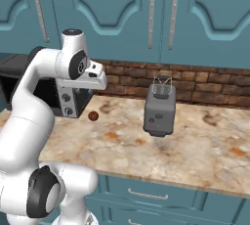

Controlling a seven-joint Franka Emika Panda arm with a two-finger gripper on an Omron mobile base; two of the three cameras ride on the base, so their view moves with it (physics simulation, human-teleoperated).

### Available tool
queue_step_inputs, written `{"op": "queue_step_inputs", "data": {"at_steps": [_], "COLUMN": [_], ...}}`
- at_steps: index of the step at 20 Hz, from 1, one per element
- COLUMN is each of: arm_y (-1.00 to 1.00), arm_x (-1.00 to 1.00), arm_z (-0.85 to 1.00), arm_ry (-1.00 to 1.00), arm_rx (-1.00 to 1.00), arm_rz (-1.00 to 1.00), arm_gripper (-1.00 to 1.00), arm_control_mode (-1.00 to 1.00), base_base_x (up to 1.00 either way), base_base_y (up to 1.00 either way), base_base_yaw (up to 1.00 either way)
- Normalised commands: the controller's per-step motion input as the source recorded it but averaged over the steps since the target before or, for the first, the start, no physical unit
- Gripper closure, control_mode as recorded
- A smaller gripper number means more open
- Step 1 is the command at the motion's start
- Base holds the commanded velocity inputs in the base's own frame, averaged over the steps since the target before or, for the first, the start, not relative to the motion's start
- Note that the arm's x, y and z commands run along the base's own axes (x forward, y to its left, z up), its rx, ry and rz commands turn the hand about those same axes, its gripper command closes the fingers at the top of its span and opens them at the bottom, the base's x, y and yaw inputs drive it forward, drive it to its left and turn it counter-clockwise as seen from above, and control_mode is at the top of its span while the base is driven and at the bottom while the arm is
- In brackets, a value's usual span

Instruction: Place the apple in the correct fridge rack based on whether it is a fruit or vegetable. Finally, close the fridge door.

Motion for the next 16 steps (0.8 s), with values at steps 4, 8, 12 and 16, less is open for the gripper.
{"op": "queue_step_inputs", "data": {"at_steps": [4,8,12,16], "arm_y": [0.03,0.19,0.20,0.00], "arm_x": [-0.08,0.17,0.09,0.14], "arm_z": [-0.15,-0.86,-0.99,-0.58], "arm_ry": [0.00,-0.03,-0.11,0.00], "arm_rx": [-0.01,-0.02,0.00,0.00], "arm_rz": [0.00,0.09,0.24,0.21], "arm_gripper": [-1.00,-1.00,-1.00,-1.00], "arm_control_mode": [-1.00,-1.00,-1.00,-1.00], "base_base_x": [0.00,0.00,0.00,0.00], "base_base_y": [0.00,0.00,0.00,0.00], "base_base_yaw": [0.00,0.00,0.00,0.00]}}
